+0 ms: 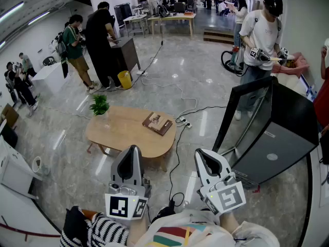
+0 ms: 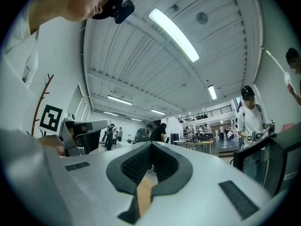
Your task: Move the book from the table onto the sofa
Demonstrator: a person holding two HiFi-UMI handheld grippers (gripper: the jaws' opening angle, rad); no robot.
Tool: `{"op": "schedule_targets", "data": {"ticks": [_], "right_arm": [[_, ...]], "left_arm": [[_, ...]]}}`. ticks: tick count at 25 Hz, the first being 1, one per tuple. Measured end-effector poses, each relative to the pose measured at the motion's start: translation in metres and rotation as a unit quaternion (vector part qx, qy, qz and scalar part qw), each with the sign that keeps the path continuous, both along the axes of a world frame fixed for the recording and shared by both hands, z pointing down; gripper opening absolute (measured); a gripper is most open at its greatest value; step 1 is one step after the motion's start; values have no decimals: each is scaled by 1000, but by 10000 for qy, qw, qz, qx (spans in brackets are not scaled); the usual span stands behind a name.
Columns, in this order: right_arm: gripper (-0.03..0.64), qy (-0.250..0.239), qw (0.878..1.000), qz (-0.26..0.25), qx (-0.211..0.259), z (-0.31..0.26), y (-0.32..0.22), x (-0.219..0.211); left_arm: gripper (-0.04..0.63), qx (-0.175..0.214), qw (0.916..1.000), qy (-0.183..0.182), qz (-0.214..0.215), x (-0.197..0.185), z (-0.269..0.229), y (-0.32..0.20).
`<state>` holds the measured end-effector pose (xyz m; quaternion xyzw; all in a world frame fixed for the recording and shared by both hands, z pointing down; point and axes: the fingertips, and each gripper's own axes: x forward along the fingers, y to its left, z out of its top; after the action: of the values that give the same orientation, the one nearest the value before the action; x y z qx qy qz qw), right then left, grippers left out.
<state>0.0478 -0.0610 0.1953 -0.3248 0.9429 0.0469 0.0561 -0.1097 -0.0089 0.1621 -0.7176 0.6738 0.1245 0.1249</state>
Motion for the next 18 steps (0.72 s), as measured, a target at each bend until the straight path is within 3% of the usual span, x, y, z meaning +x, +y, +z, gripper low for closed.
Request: {"op": "schedule_targets", "data": {"ticks": [12, 18], "right_arm": [[12, 38, 10000, -58, 47, 1, -2, 2], [13, -269, 9996, -27, -101, 1, -10, 20]], "left_arm": [[8, 77, 9999, -51, -42, 6, -5, 4], [7, 66, 9998, -170, -29, 18, -8, 0]]}}
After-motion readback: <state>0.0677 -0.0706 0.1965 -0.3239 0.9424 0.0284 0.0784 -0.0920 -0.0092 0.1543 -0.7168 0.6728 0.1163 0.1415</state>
